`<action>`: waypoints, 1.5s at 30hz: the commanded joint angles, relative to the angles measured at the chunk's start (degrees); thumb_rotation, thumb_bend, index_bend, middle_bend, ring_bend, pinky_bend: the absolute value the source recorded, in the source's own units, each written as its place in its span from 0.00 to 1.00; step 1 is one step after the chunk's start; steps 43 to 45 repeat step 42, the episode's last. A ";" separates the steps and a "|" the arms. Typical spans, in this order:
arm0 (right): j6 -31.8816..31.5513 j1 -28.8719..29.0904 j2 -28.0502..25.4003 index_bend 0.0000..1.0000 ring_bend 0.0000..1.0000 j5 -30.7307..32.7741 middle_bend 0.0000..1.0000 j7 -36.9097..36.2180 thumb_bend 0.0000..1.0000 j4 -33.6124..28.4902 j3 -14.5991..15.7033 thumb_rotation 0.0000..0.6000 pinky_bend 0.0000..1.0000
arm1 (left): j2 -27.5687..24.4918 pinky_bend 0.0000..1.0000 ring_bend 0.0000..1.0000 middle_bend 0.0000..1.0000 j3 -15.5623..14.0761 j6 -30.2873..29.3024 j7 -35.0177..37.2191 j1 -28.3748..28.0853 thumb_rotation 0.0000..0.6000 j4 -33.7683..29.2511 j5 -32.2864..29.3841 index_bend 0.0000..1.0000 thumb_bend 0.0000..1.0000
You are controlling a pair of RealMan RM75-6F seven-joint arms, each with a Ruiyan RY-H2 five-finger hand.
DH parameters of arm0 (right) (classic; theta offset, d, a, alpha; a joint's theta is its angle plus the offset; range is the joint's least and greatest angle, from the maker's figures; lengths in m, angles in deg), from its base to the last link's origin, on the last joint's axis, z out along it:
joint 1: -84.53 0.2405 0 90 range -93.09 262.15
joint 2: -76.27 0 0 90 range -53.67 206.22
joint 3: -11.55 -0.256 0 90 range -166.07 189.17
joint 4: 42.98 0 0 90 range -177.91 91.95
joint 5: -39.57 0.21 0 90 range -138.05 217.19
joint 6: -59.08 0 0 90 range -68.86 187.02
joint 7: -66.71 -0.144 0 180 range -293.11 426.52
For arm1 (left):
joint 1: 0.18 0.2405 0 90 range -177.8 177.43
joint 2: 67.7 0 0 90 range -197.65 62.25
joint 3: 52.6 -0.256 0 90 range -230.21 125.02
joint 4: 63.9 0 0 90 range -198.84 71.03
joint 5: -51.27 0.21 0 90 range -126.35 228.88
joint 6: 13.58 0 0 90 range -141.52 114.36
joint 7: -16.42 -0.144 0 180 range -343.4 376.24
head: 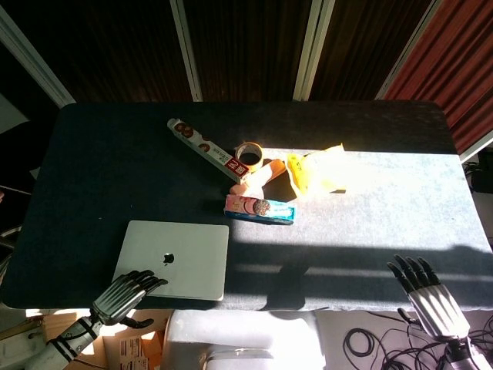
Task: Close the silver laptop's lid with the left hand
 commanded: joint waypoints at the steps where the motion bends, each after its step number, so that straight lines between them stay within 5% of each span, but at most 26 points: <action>1: -0.18 -0.06 -0.04 0.00 0.00 -0.10 0.00 -0.05 0.21 -0.03 0.01 1.00 0.00 | 1.01 0.32 0.16 0.28 -0.39 1.47 0.99 0.04 0.66 1.14 -0.41 0.19 0.19; 13: -0.43 -0.24 -0.01 0.00 0.00 0.31 0.00 0.03 0.21 -0.09 -0.32 1.00 0.00 | 2.41 0.31 0.07 0.18 -0.97 4.40 3.06 -0.09 0.66 2.46 -1.17 0.12 0.19; 24: -6.44 -2.16 -1.34 0.00 0.00 2.10 0.00 -2.15 0.20 -3.33 -3.05 1.00 0.00 | -8.43 0.15 0.00 0.08 0.50 -25.23 4.64 10.75 0.66 -3.54 5.80 0.01 0.17; 29: -7.45 -2.45 -0.58 0.00 0.00 2.77 0.00 0.51 0.21 -5.61 -4.34 1.00 0.00 | -11.13 0.14 0.00 0.04 -0.69 -33.39 2.62 19.11 0.85 -5.20 2.45 0.00 0.16; 33: -6.80 -2.33 -0.34 0.00 0.00 3.35 0.00 1.78 0.21 -6.25 -4.67 1.00 0.00 | -7.59 0.13 0.00 0.04 0.19 -39.38 10.01 23.49 0.96 0.28 2.08 0.00 0.16; 45: -5.77 -2.16 0.36 0.00 0.00 2.47 0.00 3.53 0.21 -6.37 -4.14 1.00 0.00 | -7.89 0.13 0.00 0.04 0.53 -36.02 11.36 23.71 1.00 2.41 3.00 0.00 0.16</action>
